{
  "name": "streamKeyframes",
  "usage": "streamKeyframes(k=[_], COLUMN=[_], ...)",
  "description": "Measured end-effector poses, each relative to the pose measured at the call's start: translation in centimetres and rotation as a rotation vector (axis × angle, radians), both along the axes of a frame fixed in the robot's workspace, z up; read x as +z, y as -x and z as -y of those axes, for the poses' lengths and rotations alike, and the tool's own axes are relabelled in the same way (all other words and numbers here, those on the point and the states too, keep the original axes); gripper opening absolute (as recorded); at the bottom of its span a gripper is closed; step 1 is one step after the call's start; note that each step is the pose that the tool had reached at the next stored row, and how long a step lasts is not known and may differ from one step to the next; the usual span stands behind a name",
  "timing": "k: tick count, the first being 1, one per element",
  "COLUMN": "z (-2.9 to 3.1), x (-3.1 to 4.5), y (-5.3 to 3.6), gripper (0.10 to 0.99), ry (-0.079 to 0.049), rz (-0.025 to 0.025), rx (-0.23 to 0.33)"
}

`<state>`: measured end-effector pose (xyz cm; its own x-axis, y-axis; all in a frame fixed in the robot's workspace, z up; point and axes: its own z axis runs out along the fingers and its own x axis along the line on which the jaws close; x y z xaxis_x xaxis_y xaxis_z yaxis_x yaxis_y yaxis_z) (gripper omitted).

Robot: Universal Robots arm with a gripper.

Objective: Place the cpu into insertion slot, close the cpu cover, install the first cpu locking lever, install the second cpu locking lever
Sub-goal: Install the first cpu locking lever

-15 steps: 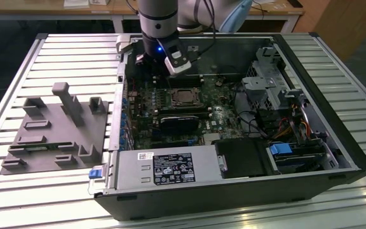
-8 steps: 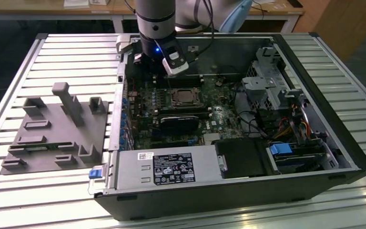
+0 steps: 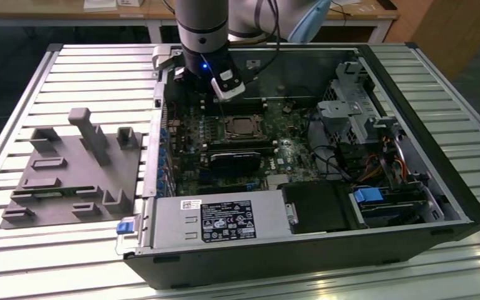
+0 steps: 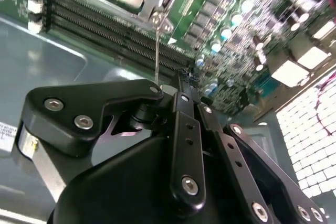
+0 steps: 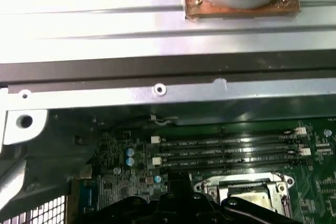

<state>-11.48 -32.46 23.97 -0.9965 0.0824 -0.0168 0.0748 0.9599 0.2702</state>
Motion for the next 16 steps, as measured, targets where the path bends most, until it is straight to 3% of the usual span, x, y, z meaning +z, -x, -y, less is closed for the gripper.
streamKeyframes(k=[7, 16], z=[0.0, 0.0], x=[-0.01, -0.01], y=[-0.05, -1.92], gripper=[0.102, 0.102], ry=[-0.003, -0.003], rz=[-0.0002, -0.0014], rx=[0.0, 0.0])
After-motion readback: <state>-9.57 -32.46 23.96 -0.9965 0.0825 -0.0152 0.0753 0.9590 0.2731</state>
